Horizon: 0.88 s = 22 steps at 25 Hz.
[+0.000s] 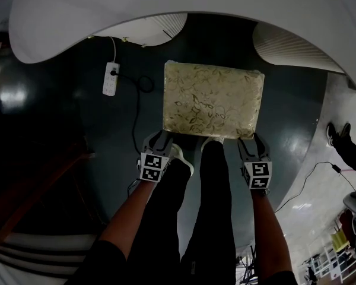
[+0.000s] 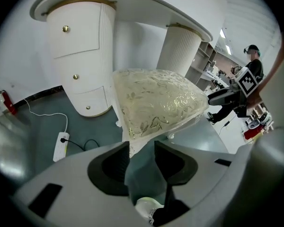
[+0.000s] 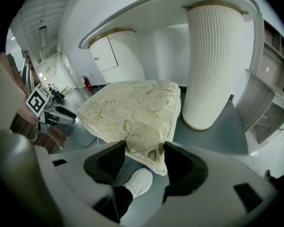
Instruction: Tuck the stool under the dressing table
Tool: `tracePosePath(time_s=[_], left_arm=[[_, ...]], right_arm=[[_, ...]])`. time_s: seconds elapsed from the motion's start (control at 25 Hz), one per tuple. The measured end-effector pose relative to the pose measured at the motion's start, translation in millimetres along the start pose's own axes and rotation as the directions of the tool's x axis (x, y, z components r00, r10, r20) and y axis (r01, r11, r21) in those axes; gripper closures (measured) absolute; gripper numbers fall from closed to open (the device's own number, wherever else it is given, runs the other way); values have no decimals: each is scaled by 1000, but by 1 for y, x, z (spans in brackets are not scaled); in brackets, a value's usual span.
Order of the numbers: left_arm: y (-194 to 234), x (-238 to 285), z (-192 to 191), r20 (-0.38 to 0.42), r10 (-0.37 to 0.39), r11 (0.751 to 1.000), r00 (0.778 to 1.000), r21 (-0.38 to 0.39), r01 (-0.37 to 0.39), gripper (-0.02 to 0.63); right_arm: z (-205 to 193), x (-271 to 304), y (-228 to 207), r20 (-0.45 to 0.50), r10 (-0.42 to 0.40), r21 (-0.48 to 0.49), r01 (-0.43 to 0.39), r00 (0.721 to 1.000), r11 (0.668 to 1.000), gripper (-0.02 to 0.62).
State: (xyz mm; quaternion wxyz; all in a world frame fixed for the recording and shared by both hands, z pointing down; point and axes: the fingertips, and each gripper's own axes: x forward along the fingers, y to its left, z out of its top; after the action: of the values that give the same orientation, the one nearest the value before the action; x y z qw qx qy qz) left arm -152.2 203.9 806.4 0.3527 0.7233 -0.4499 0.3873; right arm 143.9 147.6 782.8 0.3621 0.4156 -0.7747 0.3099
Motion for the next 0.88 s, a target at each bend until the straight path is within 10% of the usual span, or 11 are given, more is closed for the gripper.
tracePosePath(time_s=[0.88], left_arm=[[8,13,13,-10,-2,999,1000,40,2,443]], right_arm=[[-28,6,-5,-27,-21,-129,17,999,991,348]])
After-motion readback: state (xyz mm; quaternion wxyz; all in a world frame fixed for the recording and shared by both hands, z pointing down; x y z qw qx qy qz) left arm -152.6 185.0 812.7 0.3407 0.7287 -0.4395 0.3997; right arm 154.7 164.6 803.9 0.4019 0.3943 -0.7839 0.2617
